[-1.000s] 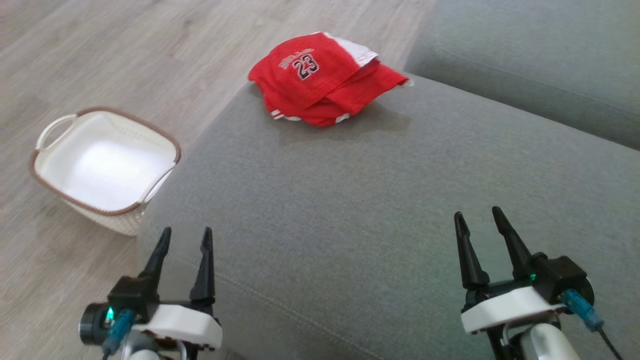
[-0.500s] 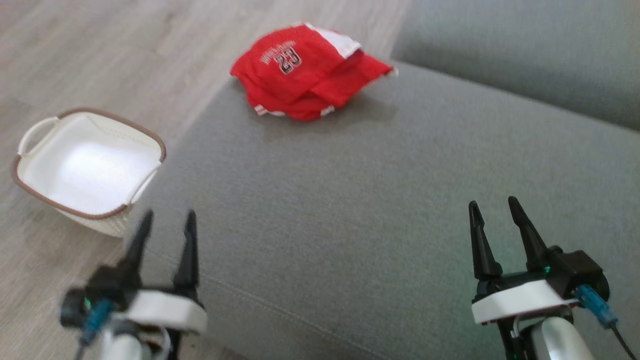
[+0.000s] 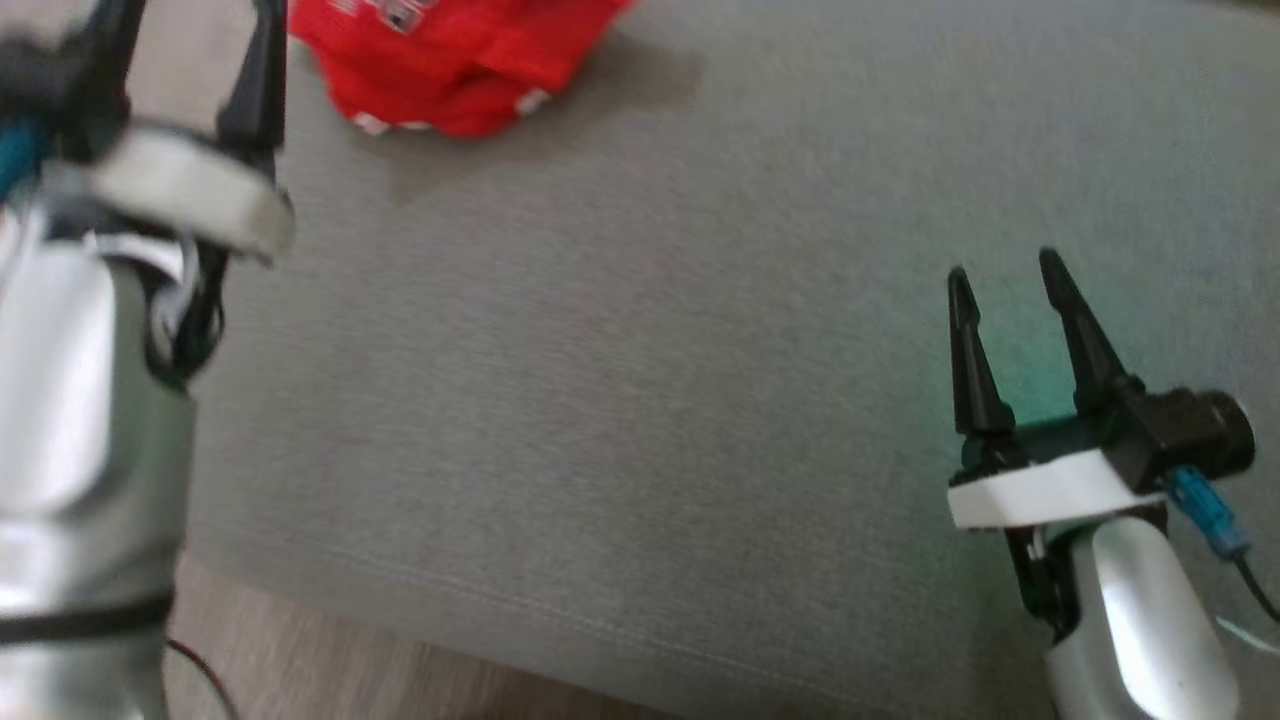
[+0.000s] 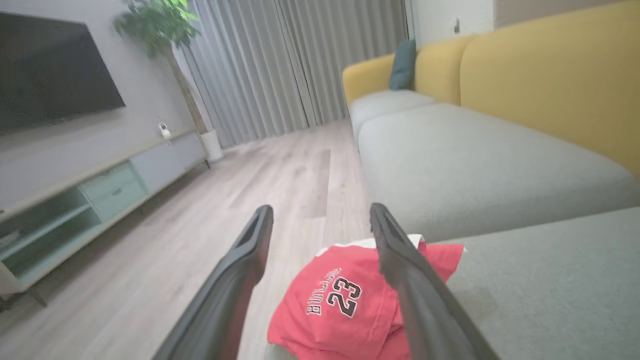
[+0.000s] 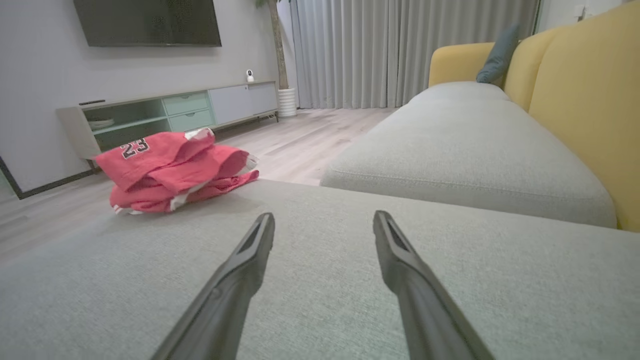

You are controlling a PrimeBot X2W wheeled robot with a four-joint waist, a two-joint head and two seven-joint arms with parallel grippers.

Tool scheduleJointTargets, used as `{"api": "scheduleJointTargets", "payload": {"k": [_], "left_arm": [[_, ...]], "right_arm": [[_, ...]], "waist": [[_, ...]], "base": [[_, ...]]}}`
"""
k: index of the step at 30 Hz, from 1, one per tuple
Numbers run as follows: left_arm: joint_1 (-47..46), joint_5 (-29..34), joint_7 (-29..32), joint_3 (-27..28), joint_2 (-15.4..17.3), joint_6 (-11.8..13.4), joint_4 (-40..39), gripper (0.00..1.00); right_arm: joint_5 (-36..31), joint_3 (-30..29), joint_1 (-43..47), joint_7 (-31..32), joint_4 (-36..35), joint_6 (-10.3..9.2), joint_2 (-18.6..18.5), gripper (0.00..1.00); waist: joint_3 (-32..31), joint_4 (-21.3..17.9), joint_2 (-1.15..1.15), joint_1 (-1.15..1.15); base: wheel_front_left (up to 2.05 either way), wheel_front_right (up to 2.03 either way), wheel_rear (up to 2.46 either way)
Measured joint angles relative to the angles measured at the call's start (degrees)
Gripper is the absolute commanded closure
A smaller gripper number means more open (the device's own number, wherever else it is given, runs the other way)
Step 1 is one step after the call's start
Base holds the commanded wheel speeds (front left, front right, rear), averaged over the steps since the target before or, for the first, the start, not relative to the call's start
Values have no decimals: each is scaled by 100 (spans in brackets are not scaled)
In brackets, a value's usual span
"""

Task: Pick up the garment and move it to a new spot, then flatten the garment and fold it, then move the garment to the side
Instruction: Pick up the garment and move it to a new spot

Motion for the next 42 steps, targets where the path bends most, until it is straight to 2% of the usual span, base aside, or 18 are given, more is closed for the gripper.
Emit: {"api": "scheduleJointTargets", "payload": {"k": [4, 9, 16, 22, 24, 25, 33, 42], "left_arm": [[-783, -319, 646, -283, 225, -36, 936, 0], [-1246, -766, 1031, -591, 555, -49, 2027, 0], [-1779, -953, 1148, -460, 822, -48, 3119, 0], [-2112, -1070, 1150, -527, 864, -48, 3568, 0], [-2178, -1141, 1129, -611, 856, -48, 3675, 87], [-2200, -1161, 1049, -639, 848, -49, 3699, 100], [-2396, -1284, 491, -945, 853, -49, 3661, 100], [-2682, -1359, 439, -1050, 716, -36, 3104, 100]], "right_arm": [[-103, 109, -201, -7, -36, 0, -11, 0], [-242, 142, -340, -9, -99, 0, -16, 0], [-387, 77, -339, -23, -197, 0, -19, 0], [-438, 87, -338, -26, -352, 0, -19, 0], [-438, 88, -338, -31, -388, 0, -19, 0], [-438, 88, -338, -32, -394, 0, -19, 0], [-372, 70, -338, -31, -241, 0, -19, 0], [-32, 55, -305, -31, -57, 0, -18, 0]], "waist": [[432, -281, 0, 0], [847, -661, 0, 0], [1310, -1008, 0, -1], [1609, -1107, 0, -1], [1664, -1105, 0, -1], [1676, -1100, 0, -1], [1361, -1053, 0, -1], [606, -1080, 0, -2]], "base": [[0, 0, 0], [0, 0, 0], [0, 0, 0], [0, 0, 0], [0, 0, 0], [0, 0, 0], [0, 0, 0], [0, 0, 0]]}}
